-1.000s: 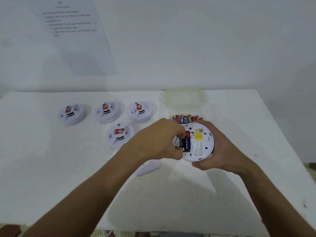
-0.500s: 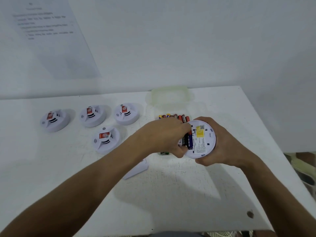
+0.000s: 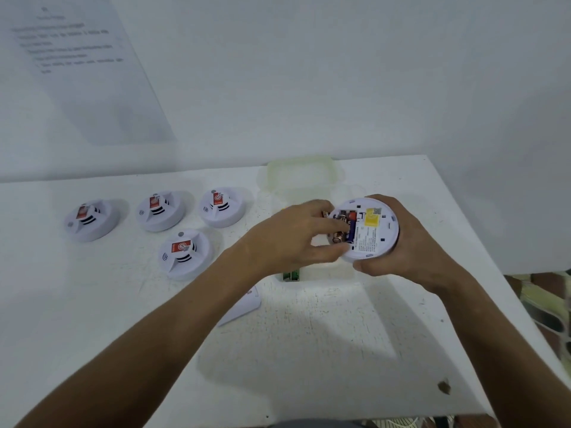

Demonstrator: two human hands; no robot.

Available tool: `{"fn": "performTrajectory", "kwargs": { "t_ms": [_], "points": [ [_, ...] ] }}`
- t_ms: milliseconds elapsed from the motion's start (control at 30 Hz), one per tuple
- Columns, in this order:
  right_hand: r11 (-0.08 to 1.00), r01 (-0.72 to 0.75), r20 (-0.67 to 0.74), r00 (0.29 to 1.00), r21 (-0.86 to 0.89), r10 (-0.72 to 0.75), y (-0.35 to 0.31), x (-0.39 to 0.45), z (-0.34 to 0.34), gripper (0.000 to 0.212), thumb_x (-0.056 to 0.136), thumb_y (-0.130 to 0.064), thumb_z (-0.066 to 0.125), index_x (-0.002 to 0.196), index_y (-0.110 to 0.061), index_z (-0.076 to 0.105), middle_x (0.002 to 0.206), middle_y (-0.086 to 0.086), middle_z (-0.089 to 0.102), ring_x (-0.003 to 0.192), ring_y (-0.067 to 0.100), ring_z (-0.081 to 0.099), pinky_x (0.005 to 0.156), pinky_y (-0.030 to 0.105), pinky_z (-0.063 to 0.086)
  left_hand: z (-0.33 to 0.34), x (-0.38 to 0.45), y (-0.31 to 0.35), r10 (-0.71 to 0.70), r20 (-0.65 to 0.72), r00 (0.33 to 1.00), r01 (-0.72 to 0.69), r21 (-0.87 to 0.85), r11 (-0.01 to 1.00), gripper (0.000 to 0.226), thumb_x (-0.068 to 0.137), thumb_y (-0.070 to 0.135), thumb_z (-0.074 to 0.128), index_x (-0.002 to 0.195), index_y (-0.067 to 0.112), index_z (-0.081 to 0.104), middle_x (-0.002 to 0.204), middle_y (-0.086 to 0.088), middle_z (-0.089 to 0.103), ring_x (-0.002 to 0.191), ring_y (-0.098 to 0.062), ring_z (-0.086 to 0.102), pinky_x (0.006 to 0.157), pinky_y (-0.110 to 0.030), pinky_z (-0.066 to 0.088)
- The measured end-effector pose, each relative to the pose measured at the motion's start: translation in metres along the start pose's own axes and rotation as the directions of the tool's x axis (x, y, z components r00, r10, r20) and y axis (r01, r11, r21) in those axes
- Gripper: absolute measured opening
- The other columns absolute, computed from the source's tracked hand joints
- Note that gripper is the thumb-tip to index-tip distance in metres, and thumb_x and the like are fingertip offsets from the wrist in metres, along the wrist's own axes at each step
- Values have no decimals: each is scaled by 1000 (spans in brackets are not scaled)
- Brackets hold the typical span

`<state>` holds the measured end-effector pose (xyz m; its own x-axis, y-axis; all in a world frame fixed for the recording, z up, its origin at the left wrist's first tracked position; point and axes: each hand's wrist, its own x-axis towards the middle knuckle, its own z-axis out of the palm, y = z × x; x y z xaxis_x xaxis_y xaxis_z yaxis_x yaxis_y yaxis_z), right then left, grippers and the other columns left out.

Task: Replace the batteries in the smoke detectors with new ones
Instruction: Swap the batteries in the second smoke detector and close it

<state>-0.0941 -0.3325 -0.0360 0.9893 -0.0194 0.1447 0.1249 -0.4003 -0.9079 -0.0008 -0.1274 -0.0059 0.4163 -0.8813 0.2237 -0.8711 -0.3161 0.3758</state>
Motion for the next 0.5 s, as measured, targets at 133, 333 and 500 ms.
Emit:
{"fn": "performTrajectory", "kwargs": {
  "t_ms": [133,333,500],
  "points": [
    [999,17,-18,1000,-41,-17,-1,2,1,89,51,-28,88,131,-18,50,117,-7,62,107,13,62,84,19,53,-5,2,2,-200,-87,976,186,-150,971,30,81,40,73,101,17,75,98,-3,64,81,-11,61,67,-24,50],
    [999,16,-19,1000,-36,-16,2,0,1,88,52,-19,88,131,-19,49,114,-14,62,106,6,61,83,12,50,-6,-3,6,-437,-183,881,328,-430,841,8,81,27,75,76,21,72,75,12,68,70,-3,64,63,-16,52],
    [1000,-11,-57,998,-12,10,9,-6,-5,87,53,-13,86,131,-22,49,114,-20,61,109,4,60,82,12,50,-10,-11,-8,-630,-115,768,404,-677,615,3,82,17,74,80,19,76,68,-3,69,59,-17,60,52,-30,54]
  ]
}}
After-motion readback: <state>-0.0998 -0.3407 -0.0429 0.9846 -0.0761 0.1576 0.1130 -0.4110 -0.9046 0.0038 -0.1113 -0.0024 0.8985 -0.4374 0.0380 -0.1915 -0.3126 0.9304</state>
